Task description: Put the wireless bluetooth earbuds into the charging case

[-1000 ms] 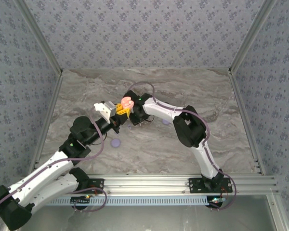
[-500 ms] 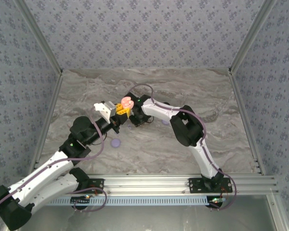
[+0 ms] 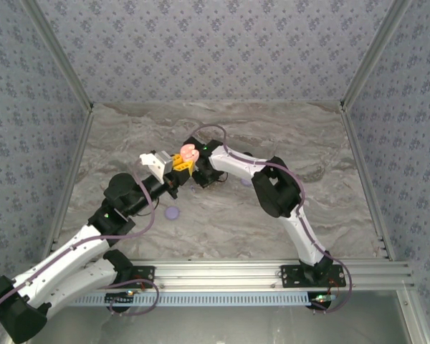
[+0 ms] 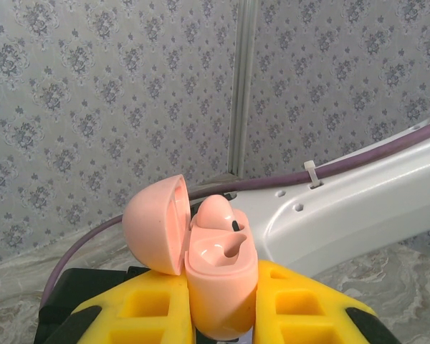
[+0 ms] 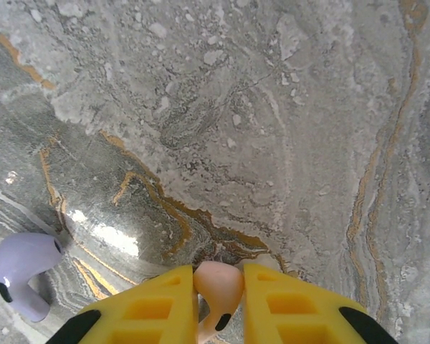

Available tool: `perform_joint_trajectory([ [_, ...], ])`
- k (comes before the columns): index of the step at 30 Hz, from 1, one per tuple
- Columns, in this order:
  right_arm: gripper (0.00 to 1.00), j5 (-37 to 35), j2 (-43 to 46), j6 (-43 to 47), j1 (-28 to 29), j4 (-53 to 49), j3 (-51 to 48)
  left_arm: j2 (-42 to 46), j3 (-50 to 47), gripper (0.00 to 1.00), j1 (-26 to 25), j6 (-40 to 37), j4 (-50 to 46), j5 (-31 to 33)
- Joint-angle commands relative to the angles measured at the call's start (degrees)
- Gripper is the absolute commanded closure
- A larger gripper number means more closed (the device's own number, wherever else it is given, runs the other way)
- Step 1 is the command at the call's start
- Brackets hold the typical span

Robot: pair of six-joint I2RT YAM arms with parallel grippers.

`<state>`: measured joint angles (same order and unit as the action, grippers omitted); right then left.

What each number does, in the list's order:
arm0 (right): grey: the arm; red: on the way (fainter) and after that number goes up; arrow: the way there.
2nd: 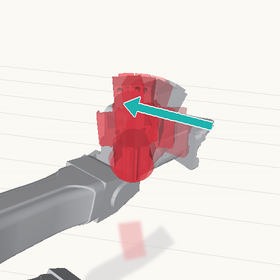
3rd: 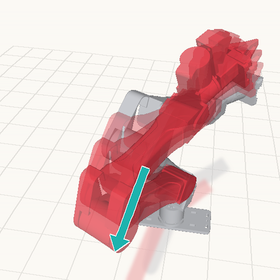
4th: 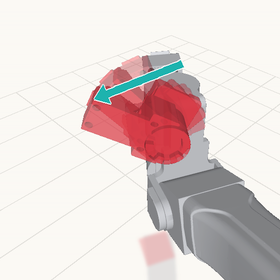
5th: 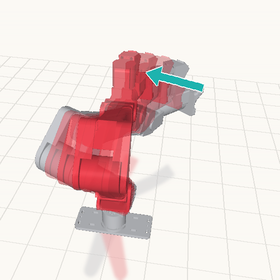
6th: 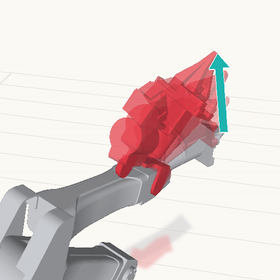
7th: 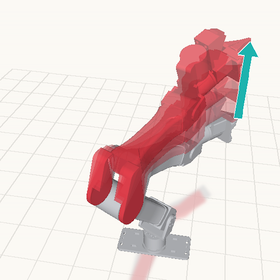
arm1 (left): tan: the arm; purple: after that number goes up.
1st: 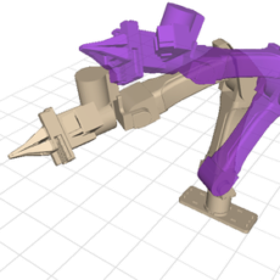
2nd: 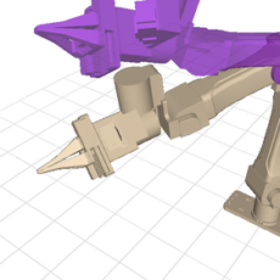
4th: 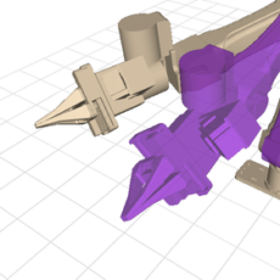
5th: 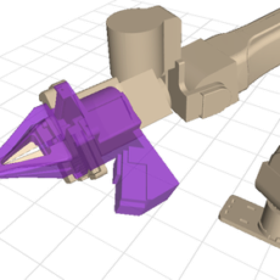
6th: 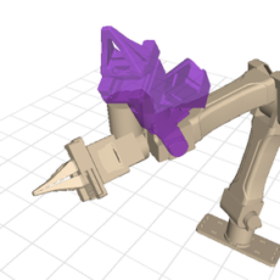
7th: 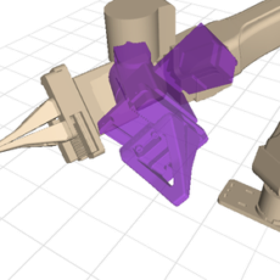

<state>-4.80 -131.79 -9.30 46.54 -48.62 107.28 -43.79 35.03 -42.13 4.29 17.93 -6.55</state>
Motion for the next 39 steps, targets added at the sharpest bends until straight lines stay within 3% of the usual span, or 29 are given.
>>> perform_joint_trajectory([
  [1,0.8,-0.1,2.1,1.2,-0.2,3.3,-1.4,1.2,0.2,1.0,-0.3,-0.9,0.5,0.8],
  [11,0.81,3.0,28.3,1.2,-4.9,15.7,-20.3,0.0,-0.5,1.0,-0.3,0.4,2.9,-0.3],
  [17,0.81,11.2,48.6,2.1,-10.9,22.5,-31.4,-4.0,-0.2,1.0,-0.2,1.7,6.5,-2.8],
  [21,0.82,17.2,58.1,4.4,-13.0,24.2,-33.8,-7.9,0.9,1.0,-0.3,2.6,8.8,-6.0],
  [30,0.87,28.1,65.3,9.4,-12.4,25.7,-32.8,-15.5,4.0,1.0,-0.3,4.3,12.8,-15.3],
  [39,0.89,25.9,62.4,14.3,-6.2,23.0,-30.1,-17.3,4.8,1.0,-0.6,4.2,13.4,-17.9],
])
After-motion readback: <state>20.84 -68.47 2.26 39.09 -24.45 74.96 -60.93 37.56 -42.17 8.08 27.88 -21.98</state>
